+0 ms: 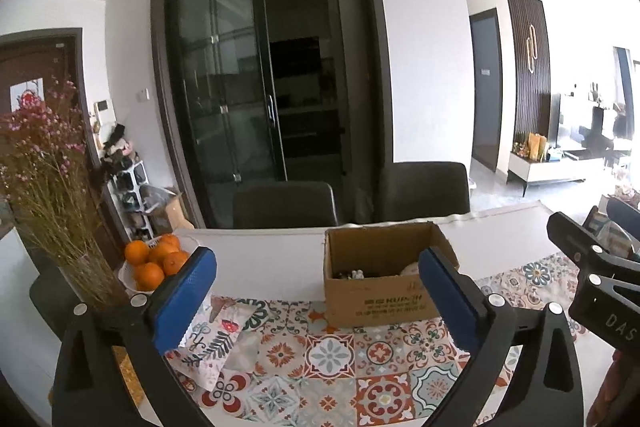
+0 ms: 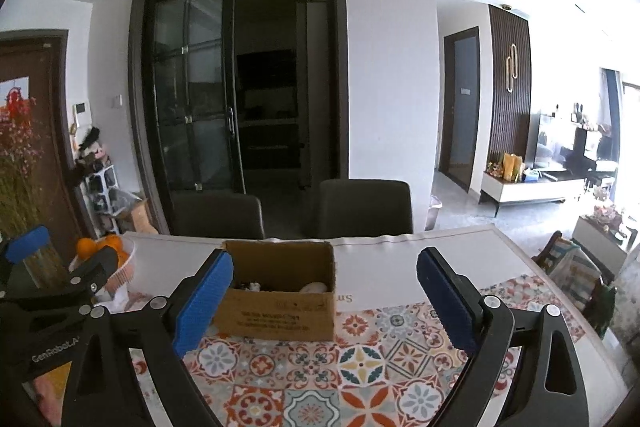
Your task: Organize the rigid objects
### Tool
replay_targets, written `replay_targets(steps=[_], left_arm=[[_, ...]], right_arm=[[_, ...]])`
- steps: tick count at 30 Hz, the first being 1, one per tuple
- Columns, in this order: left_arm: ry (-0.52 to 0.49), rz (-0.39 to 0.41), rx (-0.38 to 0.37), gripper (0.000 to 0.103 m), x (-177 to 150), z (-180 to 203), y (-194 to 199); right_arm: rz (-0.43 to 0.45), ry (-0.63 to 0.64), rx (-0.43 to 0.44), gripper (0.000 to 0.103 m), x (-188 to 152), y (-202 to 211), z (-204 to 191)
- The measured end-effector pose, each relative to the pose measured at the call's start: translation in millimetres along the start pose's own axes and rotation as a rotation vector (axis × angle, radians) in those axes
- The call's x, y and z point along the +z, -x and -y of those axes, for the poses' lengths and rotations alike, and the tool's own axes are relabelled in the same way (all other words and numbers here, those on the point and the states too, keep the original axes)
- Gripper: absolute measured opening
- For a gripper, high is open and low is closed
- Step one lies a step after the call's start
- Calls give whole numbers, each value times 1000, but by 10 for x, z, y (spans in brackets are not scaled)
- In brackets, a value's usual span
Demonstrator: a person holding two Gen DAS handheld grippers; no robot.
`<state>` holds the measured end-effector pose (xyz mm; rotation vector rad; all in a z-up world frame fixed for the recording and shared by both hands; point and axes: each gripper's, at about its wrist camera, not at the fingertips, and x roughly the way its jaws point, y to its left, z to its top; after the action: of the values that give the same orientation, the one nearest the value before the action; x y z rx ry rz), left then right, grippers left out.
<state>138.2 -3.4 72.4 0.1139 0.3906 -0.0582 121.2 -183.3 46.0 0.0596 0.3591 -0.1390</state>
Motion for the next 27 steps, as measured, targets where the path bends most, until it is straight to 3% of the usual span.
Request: replay_targets(steps=[27], left_arm=[[12,30,21,103,-47,-24,145]], right_arm=[[18,16,-6,95,-37,139,-45]])
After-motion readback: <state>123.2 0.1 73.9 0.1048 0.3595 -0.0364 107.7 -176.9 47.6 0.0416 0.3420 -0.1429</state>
